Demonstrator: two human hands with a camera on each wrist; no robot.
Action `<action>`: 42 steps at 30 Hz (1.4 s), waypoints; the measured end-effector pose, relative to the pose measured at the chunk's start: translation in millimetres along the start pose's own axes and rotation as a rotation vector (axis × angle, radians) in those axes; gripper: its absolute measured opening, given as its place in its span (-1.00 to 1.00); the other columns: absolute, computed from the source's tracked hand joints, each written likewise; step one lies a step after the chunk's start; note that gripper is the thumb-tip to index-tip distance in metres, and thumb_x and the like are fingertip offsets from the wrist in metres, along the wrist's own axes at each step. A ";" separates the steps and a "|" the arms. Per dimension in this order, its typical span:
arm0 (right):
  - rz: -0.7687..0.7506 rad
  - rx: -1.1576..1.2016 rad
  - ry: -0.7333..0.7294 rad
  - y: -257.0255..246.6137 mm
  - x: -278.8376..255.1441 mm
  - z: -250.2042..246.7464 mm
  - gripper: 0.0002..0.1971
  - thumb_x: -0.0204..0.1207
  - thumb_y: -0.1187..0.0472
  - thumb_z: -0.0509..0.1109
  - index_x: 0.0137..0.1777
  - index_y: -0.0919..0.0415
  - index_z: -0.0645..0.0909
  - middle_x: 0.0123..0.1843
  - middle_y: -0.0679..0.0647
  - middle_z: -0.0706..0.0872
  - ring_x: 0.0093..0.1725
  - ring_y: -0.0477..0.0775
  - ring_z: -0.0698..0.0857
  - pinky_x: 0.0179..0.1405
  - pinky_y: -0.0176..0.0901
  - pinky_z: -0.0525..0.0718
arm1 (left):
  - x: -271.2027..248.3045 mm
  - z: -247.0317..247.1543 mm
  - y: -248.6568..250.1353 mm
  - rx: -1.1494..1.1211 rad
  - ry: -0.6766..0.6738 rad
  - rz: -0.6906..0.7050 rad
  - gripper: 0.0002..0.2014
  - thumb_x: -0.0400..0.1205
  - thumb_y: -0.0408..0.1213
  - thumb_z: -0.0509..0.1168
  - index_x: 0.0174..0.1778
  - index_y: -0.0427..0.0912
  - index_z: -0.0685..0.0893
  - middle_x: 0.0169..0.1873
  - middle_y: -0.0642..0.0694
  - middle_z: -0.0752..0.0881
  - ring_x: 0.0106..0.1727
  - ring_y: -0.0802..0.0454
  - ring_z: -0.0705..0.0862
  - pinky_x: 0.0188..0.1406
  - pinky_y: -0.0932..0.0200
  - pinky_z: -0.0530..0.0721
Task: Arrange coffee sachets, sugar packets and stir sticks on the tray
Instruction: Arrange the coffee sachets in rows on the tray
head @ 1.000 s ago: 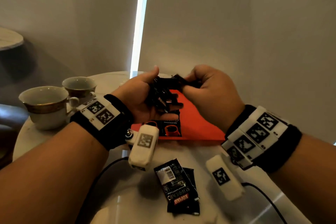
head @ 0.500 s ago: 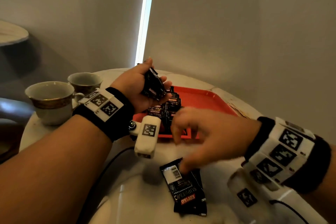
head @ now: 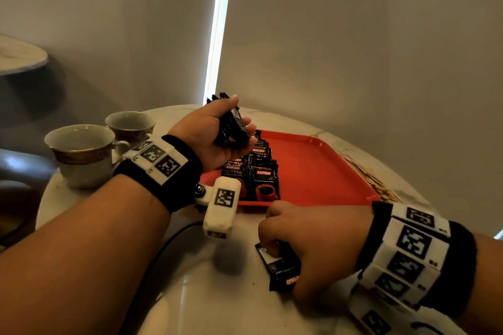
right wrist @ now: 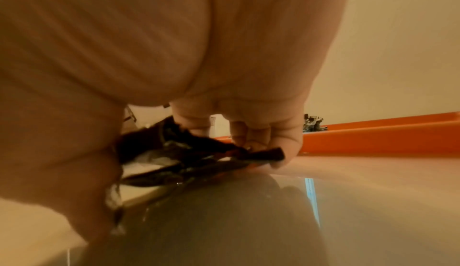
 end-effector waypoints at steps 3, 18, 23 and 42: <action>-0.018 0.049 0.068 4.4 -3.2 -6.4 -0.55 0.28 -0.02 0.69 0.03 -0.08 0.50 0.14 -0.12 0.47 -0.01 -0.02 0.60 -0.05 0.06 0.77 | 0.2 -0.3 -1.3 -0.010 -0.007 -0.007 -0.75 0.69 -0.22 0.31 0.25 -0.20 0.56 0.12 -0.29 0.65 -0.03 -0.16 0.73 -0.30 -0.02 0.80; -0.183 0.680 1.059 44.1 -23.4 -122.8 -0.64 0.07 -0.10 0.64 -0.22 -0.13 0.54 0.02 0.09 0.72 -0.10 0.13 0.76 -0.18 0.24 0.80 | -17.9 37.5 -27.8 0.203 -0.286 -0.117 -0.52 0.71 0.16 0.17 0.17 -0.18 0.75 -0.08 -0.18 0.82 -0.08 -0.16 0.83 0.05 -0.32 0.78; -0.250 0.814 1.004 42.8 -4.0 -118.2 -0.61 0.19 0.13 0.77 -0.19 -0.06 0.59 0.18 0.05 0.77 0.05 0.05 0.81 -0.03 0.12 0.83 | -15.3 38.1 -20.4 0.151 -0.281 -0.038 -0.53 0.71 0.08 0.18 0.37 -0.17 0.65 0.02 -0.22 0.80 -0.06 -0.12 0.82 -0.12 -0.08 0.81; -0.347 0.929 0.841 49.1 30.2 -110.7 -0.41 0.21 0.37 0.75 0.06 0.13 0.44 0.03 0.10 0.74 -0.04 0.08 0.85 -0.12 0.01 0.86 | 2.4 26.8 -22.6 0.081 -0.255 -0.012 -0.62 0.67 -0.07 0.20 0.23 -0.27 0.68 -0.09 -0.22 0.79 -0.11 -0.12 0.81 -0.16 0.08 0.81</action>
Point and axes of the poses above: each hand's wrist, its own x-axis towards the middle knuckle, its own z-axis out of the palm, y = z × x, the point moved 8 cm from there along x, towards the middle knuckle
